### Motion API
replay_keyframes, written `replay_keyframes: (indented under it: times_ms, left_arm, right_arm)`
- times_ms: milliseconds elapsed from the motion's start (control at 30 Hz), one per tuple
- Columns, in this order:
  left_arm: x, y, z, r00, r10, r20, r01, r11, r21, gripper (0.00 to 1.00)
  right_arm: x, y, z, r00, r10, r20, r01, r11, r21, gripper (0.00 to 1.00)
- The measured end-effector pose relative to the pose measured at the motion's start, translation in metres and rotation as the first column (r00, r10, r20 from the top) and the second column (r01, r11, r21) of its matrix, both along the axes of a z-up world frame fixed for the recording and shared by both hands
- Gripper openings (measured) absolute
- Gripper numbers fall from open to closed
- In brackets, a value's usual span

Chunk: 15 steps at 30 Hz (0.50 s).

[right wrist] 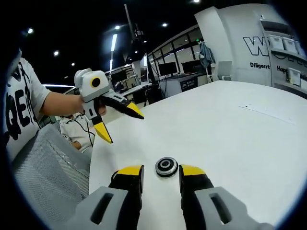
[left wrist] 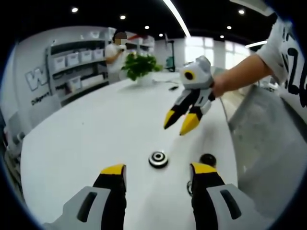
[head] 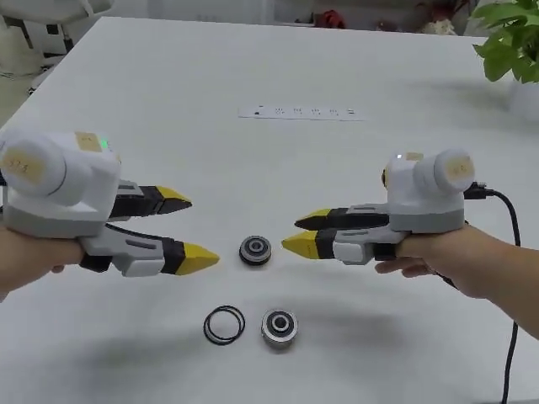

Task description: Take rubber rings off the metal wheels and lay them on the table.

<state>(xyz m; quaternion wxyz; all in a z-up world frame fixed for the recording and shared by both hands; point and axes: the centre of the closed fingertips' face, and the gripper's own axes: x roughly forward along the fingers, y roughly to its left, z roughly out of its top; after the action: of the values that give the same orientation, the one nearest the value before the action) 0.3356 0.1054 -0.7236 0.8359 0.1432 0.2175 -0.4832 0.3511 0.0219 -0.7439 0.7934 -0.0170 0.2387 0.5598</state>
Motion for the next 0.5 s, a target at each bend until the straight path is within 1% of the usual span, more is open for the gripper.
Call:
replay_keyframes:
  times_ms: [167,367,500]
  left_arm:
    - [0.004,-0.003,-0.004,1.0,-0.007,-0.008,0.007,1.0,0.003,0.54]
    - [0.008,-0.006,-0.01,1.0,-0.013,-0.025,0.013,1.0,0.002,0.52]
    - [0.01,-0.008,-0.015,0.999,-0.017,-0.033,0.017,1.0,0.006,0.52]
  right_arm:
    - [0.004,0.001,-0.006,1.0,0.007,0.012,-0.007,1.0,-0.021,0.26]
    - [0.006,0.001,-0.019,0.999,0.038,0.021,-0.036,0.998,-0.061,0.26]
    - [0.008,0.002,-0.023,0.999,0.044,0.024,-0.042,0.997,-0.066,0.26]
